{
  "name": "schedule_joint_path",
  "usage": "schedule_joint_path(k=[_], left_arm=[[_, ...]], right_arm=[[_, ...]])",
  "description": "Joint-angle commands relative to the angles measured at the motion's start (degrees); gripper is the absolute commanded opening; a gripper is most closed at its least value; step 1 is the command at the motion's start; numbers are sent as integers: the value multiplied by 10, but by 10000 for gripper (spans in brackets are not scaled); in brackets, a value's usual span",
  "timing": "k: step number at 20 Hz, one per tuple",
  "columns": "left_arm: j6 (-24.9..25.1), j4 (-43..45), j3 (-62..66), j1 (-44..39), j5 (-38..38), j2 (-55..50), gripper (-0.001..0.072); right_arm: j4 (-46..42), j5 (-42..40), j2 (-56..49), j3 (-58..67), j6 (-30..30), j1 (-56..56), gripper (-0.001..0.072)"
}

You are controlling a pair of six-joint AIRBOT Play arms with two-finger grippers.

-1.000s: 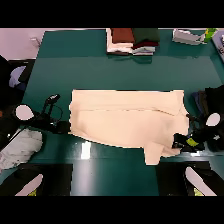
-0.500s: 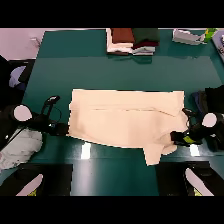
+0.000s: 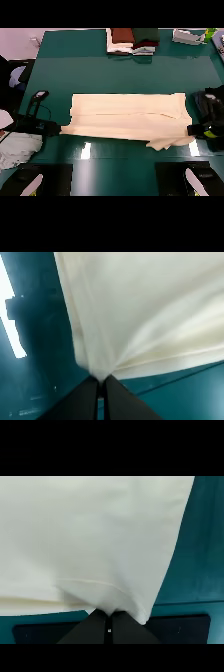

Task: Fold the shirts.

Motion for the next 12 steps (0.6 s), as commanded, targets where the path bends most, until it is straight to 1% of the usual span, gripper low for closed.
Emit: schedule_joint_path(k=[1, 5, 7, 9, 12], left_arm=[[10, 40, 46, 1, 65, -56, 25], [30, 43, 117, 1, 152, -207, 25], [30, 43, 161, 1, 178, -281, 26], [47, 41, 199, 1, 212, -345, 26], [49, 37, 241, 1, 244, -411, 26]], right_arm=[[-10, -52, -72, 78, -7, 0, 16], [-5, -110, -209, 177, -10, 1, 16], [-5, -122, -277, 224, -14, 1, 16], [-5, -130, -343, 270, -15, 1, 16], [-5, -133, -428, 334, -15, 1, 19]])
